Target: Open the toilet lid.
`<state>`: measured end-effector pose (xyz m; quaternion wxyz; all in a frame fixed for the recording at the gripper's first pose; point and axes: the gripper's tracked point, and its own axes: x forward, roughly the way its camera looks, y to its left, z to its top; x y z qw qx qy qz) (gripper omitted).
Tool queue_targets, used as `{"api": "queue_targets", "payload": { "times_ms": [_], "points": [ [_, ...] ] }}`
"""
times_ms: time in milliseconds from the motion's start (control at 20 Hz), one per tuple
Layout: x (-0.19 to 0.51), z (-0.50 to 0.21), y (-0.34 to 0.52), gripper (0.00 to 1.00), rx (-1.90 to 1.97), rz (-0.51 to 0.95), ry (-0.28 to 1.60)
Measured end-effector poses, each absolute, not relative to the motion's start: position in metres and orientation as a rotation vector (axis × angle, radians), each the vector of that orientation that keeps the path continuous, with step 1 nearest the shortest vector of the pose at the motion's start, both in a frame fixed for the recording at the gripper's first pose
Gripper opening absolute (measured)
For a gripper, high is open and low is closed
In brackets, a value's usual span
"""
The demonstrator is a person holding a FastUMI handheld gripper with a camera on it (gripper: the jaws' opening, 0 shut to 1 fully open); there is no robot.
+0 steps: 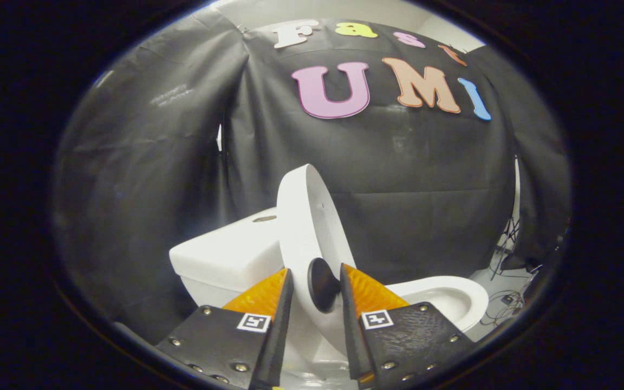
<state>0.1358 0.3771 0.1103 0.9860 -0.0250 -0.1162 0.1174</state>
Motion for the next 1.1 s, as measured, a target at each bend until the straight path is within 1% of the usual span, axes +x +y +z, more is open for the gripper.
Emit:
{"api": "queue_targets", "payload": {
  "times_ms": [150, 350, 550, 800, 1000, 1100],
  "points": [
    [0.129, 0.099, 0.387, 0.47, -0.077, 0.234, -0.238],
    [0.135, 0.104, 0.381, 0.48, -0.039, 0.244, -0.239],
    [0.136, 0.097, 0.376, 0.55, -0.039, 0.236, -0.204],
    [0.131, 0.101, 0.370, 0.55, -0.037, 0.221, -0.222],
    [0.133, 0.103, 0.359, 0.98, -0.022, 0.206, -0.225],
    [0.131, 0.105, 0.358, 0.99, 0.007, 0.216, -0.232]
  ]
}}
